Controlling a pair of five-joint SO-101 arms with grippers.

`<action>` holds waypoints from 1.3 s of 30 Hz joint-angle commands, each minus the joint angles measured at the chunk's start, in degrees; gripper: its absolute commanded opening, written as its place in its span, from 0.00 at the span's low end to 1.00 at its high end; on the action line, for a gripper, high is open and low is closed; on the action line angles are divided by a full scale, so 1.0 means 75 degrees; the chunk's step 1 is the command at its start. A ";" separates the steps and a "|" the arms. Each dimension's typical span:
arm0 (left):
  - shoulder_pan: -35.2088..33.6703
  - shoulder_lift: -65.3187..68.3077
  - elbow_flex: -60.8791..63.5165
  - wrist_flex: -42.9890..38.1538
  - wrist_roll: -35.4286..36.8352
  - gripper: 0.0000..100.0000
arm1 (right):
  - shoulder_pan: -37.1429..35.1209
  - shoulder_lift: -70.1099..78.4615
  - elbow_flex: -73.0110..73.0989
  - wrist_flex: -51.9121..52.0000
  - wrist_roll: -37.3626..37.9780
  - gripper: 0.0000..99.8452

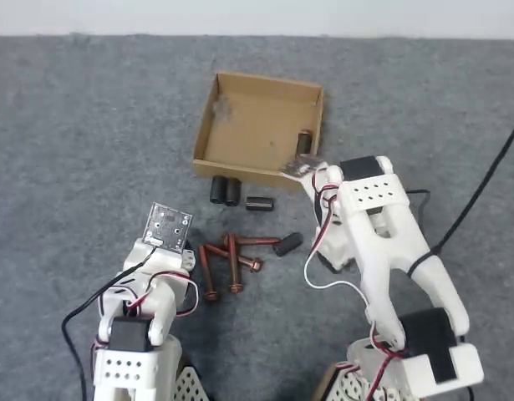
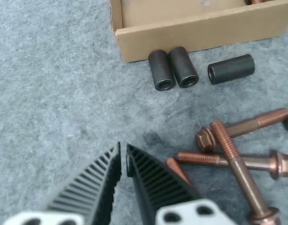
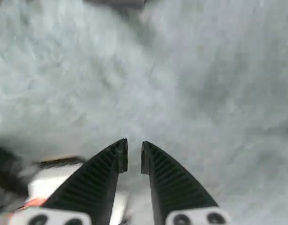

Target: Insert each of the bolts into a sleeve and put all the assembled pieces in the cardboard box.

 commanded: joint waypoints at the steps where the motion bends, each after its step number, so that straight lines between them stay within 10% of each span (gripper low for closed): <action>1: 0.0012 0.0176 -0.0100 -0.0152 -0.0047 0.02 | -0.0029 -0.0358 0.0000 -0.1108 0.1477 0.05; 17: 0.0023 0.0164 -0.0100 -0.0152 -0.0070 0.02 | -0.1834 -0.0322 0.0352 -0.1670 0.4278 0.14; 39: 0.0012 0.0141 -0.0100 -0.0152 -0.0070 0.02 | -0.1823 0.1143 0.0410 -0.3300 0.5134 0.14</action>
